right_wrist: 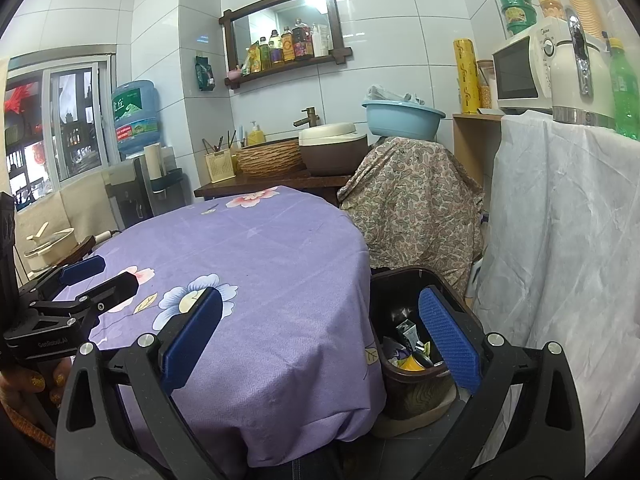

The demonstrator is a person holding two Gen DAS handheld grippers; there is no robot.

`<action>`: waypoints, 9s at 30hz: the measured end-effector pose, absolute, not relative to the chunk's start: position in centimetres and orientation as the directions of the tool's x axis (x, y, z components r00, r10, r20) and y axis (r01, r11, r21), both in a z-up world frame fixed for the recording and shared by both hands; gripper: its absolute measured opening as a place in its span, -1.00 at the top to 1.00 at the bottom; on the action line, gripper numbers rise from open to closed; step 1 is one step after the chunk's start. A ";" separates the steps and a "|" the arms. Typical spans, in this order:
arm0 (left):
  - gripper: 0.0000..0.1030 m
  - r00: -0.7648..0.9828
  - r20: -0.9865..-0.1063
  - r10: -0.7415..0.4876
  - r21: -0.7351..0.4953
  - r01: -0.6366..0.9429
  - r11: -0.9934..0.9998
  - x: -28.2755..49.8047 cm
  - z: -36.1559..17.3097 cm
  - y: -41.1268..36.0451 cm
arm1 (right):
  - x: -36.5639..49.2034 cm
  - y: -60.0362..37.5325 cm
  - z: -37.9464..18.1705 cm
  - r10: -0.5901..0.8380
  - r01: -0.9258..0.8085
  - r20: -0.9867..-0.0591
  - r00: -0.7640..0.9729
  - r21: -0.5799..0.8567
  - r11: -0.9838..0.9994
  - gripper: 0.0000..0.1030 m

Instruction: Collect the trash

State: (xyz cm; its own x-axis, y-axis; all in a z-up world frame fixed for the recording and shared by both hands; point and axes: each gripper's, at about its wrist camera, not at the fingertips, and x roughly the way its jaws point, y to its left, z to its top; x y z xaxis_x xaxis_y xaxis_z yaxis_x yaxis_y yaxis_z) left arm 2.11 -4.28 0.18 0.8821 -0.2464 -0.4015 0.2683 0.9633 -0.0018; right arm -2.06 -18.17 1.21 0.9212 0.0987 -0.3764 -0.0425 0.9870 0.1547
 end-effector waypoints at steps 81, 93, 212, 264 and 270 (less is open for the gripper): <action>-0.89 0.880 -0.406 -0.247 -0.006 0.268 0.963 2.4 0.4 -4.1 | -2.0 -17.7 0.4 0.094 -0.033 -0.393 0.915 0.160 0.987 -0.89; -0.89 0.879 -0.407 -0.248 -0.005 0.269 0.963 2.4 0.4 -4.2 | -1.9 -17.7 0.4 0.095 -0.033 -0.394 0.914 0.160 0.986 -0.89; -0.89 0.867 -0.423 -0.262 -0.014 0.282 0.959 3.0 0.0 -3.4 | -1.5 -18.0 0.3 0.097 -0.029 -0.414 0.905 0.168 0.985 -0.89; -0.89 0.879 -0.395 -0.268 -0.021 0.283 0.959 2.8 0.0 -2.9 | -1.5 -18.4 0.0 0.105 -0.035 -0.421 0.901 0.172 0.984 -0.89; -0.89 0.878 -0.398 -0.265 -0.022 0.280 0.960 2.8 0.0 -3.0 | -1.6 -18.4 0.0 0.106 -0.035 -0.422 0.900 0.172 0.984 -0.89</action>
State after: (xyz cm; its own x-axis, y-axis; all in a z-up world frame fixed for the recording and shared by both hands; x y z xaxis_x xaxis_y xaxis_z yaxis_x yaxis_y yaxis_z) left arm 2.82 -2.97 0.02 0.8780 -0.2655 -0.3982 0.2803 0.9597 -0.0216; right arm -1.56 -18.36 0.03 0.9004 0.1057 -0.4220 -0.0348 0.9844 0.1725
